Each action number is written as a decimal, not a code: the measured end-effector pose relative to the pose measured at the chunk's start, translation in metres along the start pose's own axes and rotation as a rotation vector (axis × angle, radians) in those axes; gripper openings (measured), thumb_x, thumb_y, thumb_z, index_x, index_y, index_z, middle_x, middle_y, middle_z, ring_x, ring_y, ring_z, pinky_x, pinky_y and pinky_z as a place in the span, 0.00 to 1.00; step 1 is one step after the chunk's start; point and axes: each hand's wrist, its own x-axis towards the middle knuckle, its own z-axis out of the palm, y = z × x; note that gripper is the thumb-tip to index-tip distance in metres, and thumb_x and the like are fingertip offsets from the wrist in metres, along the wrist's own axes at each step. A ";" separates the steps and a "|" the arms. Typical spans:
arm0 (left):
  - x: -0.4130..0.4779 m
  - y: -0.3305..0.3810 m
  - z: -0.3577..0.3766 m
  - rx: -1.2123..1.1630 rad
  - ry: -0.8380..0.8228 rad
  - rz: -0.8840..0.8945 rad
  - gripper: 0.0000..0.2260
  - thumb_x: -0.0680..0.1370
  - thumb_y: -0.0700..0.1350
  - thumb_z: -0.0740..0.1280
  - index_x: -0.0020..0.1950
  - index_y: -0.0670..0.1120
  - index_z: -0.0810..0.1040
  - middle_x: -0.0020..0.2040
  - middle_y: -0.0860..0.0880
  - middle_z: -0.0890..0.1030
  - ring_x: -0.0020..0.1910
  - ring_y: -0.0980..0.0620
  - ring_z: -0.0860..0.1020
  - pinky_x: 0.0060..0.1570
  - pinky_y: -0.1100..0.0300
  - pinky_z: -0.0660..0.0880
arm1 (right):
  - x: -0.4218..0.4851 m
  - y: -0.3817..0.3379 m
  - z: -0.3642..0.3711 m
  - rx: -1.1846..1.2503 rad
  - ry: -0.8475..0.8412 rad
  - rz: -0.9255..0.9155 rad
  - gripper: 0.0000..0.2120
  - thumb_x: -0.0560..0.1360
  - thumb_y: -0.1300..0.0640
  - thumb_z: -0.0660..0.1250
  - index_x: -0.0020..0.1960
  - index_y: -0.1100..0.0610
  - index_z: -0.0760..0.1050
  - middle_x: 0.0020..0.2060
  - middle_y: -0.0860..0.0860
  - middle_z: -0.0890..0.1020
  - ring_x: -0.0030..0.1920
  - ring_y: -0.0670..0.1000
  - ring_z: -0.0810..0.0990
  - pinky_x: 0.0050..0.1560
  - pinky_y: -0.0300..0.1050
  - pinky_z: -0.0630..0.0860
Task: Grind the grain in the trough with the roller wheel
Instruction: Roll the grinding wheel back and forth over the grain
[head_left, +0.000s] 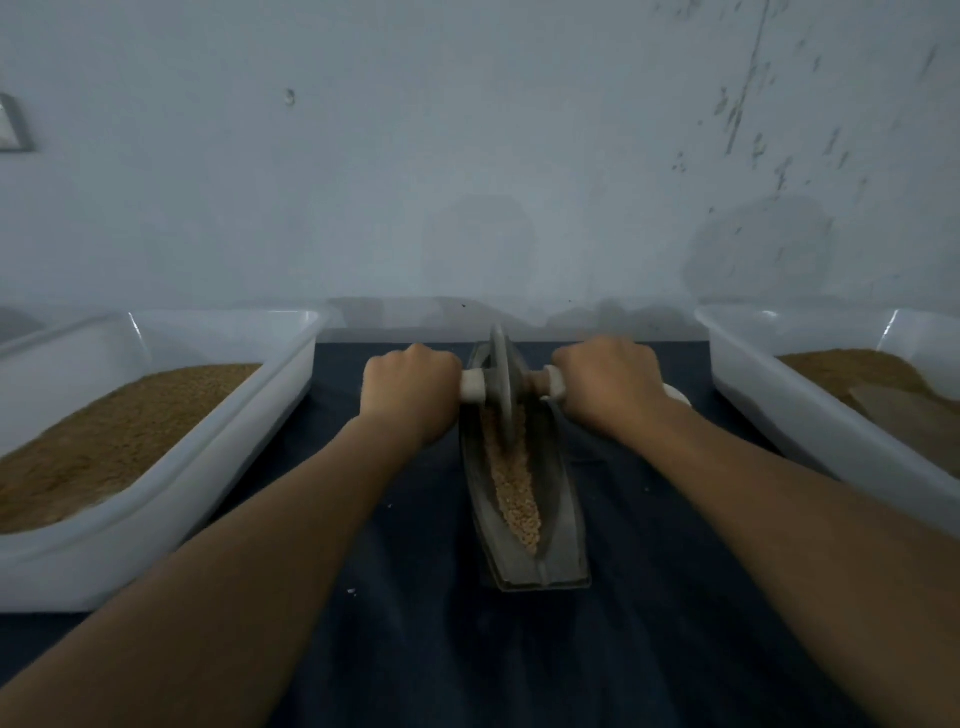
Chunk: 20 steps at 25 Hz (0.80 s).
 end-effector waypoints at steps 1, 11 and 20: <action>-0.009 -0.003 -0.001 0.011 0.032 0.041 0.02 0.75 0.47 0.67 0.47 0.51 0.77 0.36 0.51 0.70 0.34 0.49 0.70 0.34 0.54 0.66 | -0.013 0.004 0.000 0.020 0.004 -0.022 0.08 0.76 0.49 0.69 0.42 0.47 0.71 0.40 0.48 0.78 0.40 0.54 0.79 0.37 0.47 0.73; -0.009 -0.002 0.009 0.013 0.097 0.022 0.01 0.76 0.47 0.67 0.45 0.51 0.76 0.36 0.51 0.70 0.34 0.47 0.74 0.33 0.56 0.66 | -0.016 -0.006 -0.002 -0.031 0.080 -0.016 0.08 0.76 0.50 0.69 0.43 0.47 0.70 0.38 0.47 0.77 0.38 0.53 0.78 0.35 0.45 0.73; -0.064 -0.018 -0.005 0.023 0.355 0.264 0.24 0.58 0.53 0.75 0.33 0.55 0.57 0.29 0.57 0.48 0.26 0.58 0.44 0.29 0.67 0.45 | -0.074 0.015 -0.011 -0.121 0.376 -0.208 0.17 0.59 0.43 0.66 0.31 0.46 0.57 0.25 0.41 0.53 0.26 0.39 0.47 0.28 0.34 0.43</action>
